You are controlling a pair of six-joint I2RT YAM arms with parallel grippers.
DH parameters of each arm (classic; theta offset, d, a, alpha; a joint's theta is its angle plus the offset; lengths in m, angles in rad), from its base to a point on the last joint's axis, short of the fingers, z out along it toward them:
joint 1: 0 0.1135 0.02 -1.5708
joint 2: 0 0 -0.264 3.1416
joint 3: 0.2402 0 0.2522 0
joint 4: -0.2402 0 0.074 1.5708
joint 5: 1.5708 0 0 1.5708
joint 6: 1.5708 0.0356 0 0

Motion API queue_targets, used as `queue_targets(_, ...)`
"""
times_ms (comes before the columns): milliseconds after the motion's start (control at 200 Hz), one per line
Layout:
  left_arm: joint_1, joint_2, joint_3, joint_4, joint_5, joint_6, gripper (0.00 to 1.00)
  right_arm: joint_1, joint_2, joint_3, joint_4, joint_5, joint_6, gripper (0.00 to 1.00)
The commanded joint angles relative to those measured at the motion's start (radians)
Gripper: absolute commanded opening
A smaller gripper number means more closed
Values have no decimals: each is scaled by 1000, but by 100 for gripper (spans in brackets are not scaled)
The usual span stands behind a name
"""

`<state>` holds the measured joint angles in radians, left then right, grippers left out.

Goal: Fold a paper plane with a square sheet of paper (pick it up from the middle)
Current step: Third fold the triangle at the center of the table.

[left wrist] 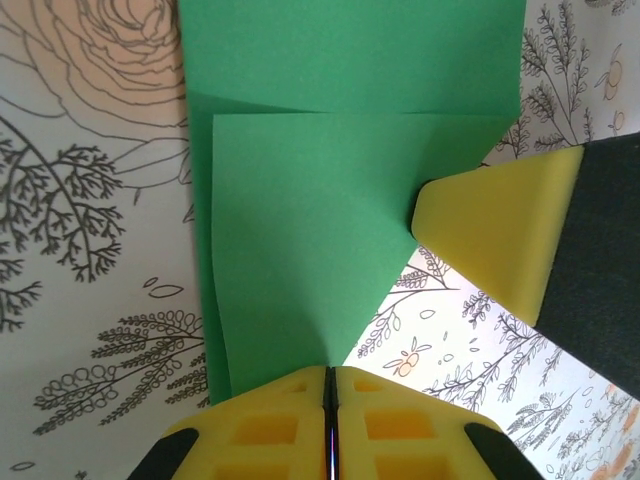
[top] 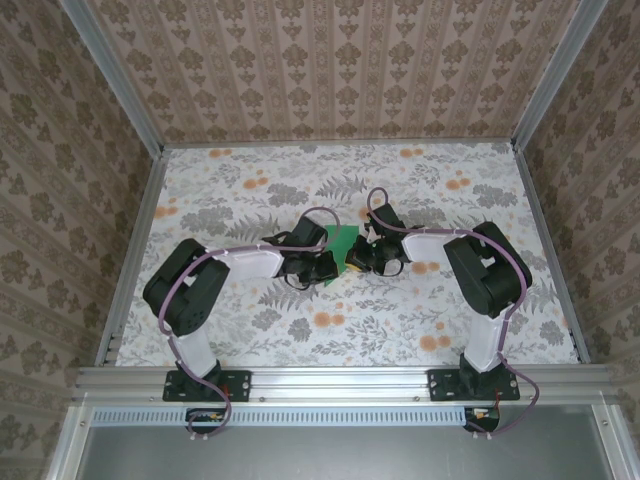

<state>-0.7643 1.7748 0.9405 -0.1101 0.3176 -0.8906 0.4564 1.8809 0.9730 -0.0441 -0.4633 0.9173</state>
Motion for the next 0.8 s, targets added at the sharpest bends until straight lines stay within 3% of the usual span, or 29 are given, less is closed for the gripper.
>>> queue_targets(0,2,21,-21,13,-17,-18,11,-5,68,-40,-94,110,9,7)
queue_targets(365,14,23,-58,-7,-74,-19,11,-8,76,-41,-103,113,0,7)
queue_targets(795,18,-51,-114,-33,-50,19,10,-11,81,-40,-113,116,-11,6)
